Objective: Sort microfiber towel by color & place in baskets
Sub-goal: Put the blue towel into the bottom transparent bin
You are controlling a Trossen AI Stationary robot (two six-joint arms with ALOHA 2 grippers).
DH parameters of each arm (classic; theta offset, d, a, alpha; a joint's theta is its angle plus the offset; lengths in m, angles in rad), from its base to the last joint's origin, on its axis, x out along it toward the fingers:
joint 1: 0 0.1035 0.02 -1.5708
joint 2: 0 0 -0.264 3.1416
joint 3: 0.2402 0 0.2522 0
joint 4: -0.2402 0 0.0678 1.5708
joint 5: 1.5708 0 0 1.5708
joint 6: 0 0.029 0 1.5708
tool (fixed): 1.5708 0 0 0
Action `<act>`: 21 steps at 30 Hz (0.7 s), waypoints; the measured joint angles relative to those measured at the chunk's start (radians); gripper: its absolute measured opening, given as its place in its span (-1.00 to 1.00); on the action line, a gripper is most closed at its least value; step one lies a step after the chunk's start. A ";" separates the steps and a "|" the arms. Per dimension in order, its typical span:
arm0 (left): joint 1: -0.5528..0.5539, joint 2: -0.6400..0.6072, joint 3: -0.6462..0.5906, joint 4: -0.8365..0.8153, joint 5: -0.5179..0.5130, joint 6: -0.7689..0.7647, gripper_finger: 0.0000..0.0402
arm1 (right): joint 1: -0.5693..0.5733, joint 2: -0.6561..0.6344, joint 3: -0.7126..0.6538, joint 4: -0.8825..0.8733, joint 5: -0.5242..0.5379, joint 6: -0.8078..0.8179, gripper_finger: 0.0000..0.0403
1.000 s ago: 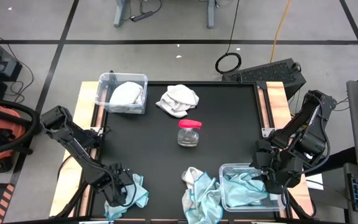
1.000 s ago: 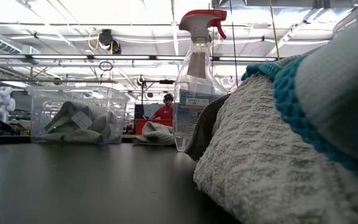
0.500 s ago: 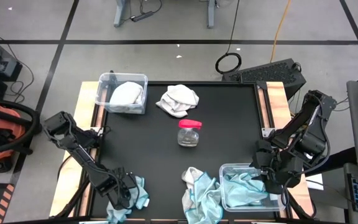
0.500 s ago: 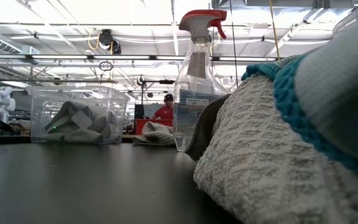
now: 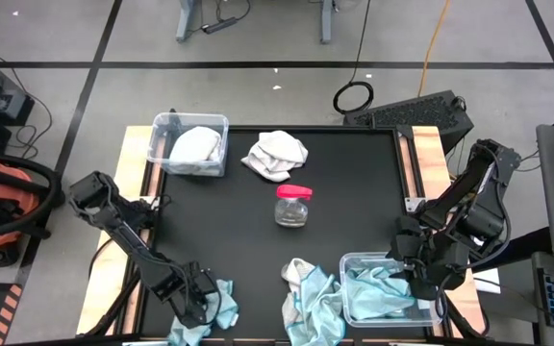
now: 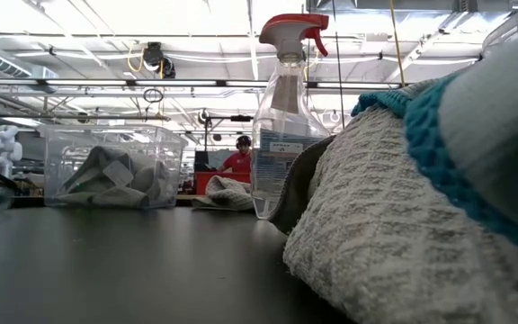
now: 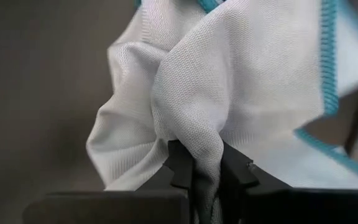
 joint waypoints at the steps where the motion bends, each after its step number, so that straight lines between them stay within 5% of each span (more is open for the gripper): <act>1: 0.006 -0.007 0.008 0.002 -0.014 0.014 -0.84 | 0.000 0.000 0.000 0.003 0.000 0.000 0.10; 21: 0.207 -0.052 0.292 -0.055 -0.196 0.412 -0.84 | 0.000 0.000 0.000 0.165 0.065 -0.065 0.10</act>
